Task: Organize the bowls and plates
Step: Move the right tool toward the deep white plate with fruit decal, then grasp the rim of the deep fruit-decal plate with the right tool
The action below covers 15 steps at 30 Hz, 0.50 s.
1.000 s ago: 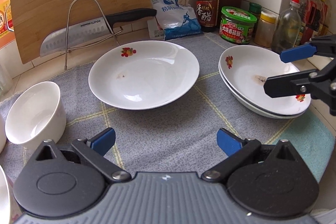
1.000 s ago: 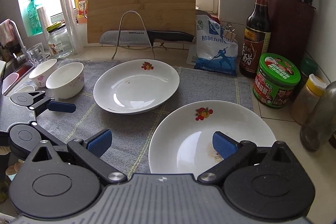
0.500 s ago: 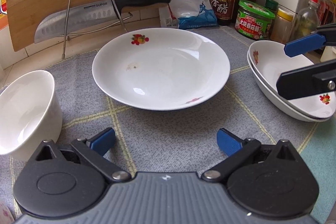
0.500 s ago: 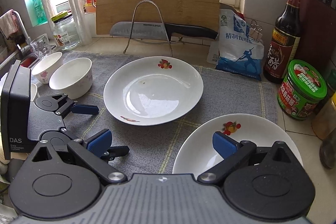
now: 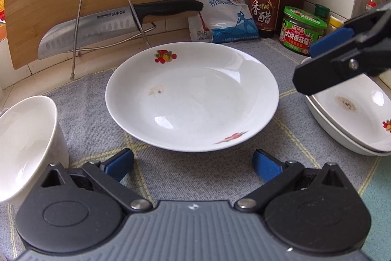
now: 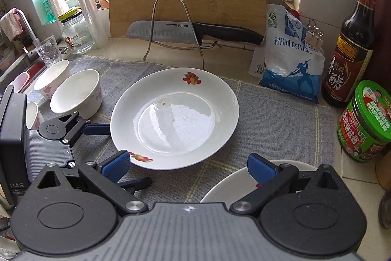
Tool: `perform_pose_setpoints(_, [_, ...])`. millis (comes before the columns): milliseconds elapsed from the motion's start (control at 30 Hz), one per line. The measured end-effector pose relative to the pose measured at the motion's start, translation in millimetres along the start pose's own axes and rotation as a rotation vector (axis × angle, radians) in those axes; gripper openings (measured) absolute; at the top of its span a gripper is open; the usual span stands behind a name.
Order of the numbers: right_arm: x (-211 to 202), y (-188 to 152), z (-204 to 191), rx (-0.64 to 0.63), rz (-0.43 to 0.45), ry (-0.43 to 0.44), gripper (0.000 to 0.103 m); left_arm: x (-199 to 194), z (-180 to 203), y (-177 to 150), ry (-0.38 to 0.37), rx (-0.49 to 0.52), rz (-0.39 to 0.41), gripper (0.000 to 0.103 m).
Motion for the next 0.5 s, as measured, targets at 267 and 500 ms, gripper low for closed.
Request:
perform_pose_setpoints(267, [18, 36, 4, -0.093, -0.034, 0.024, 0.103, 1, -1, 2, 0.007, -0.015, 0.015, 0.103])
perform_pose_setpoints(500, [49, 61, 15, -0.129, -0.078, 0.042, 0.103, 2, -2, 4, 0.012, -0.024, 0.013, 0.103])
Point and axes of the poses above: each gripper's, at about its wrist camera, not at the fingertips, and x roughly the way its jaws point, z to its right, y to its top, the point moved 8 cm from there along x, roughly the way its jaws point, and after that the axes turned 14 degrees about -z, right-handed, at the moved point
